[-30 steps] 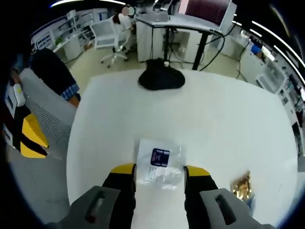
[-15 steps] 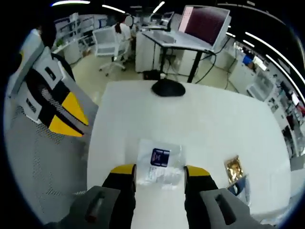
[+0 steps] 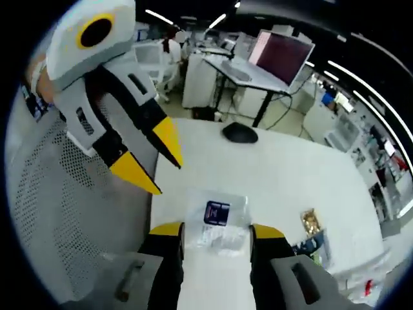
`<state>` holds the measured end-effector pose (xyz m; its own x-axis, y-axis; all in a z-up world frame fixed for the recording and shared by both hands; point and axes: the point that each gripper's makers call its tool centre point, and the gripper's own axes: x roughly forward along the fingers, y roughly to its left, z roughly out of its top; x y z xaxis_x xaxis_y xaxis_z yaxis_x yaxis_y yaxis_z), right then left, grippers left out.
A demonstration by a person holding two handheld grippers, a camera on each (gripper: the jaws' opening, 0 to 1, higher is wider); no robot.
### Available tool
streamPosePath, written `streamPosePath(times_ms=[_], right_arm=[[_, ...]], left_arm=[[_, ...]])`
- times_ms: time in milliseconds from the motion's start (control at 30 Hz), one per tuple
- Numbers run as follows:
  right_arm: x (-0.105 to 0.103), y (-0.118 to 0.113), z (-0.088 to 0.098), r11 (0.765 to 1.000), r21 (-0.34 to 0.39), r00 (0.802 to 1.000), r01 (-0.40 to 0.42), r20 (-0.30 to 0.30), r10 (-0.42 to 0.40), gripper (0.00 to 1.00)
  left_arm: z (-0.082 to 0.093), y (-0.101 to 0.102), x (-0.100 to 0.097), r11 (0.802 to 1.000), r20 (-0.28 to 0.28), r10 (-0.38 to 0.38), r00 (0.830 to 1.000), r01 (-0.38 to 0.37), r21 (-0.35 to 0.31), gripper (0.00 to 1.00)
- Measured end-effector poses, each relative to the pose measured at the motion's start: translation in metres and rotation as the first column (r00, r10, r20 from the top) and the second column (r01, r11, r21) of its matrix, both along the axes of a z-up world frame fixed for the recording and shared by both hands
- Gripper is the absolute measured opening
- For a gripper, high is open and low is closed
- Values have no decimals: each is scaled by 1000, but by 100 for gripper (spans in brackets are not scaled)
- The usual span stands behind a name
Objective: Arrange the skincare products in the storage area until every visible bottle or jar stands upright without overlapping.
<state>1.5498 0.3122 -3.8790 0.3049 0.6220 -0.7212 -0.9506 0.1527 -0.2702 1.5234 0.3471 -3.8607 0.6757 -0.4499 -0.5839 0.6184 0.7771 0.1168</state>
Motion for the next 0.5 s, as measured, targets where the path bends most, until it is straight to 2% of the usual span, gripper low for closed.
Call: streamPosePath(times_ms=[133,200,300,400,500], right_arm=[[-9,-10,6,1000,17,999,1,37,-2,40],[-9,-12,9,1000,23,998,-7,70,6,40],[-7,-15,13,999,36,991,-16,137,11,40],[-13,-16,11,999,34,986,-36,161,30,40],[-19,-15,9,997,16,980,-70,188,65,40]], left_arm=[[4,-5,0,998,-17,4,1000,-5,-65,21],[15,-7,5,986,-16,39,999,-41,-164,24],[20,-6,6,977,-12,52,999,-54,-207,27],[17,-13,5,972,-42,32,999,-41,-230,30],[20,-19,0,967,-48,6,999,-18,-255,31]])
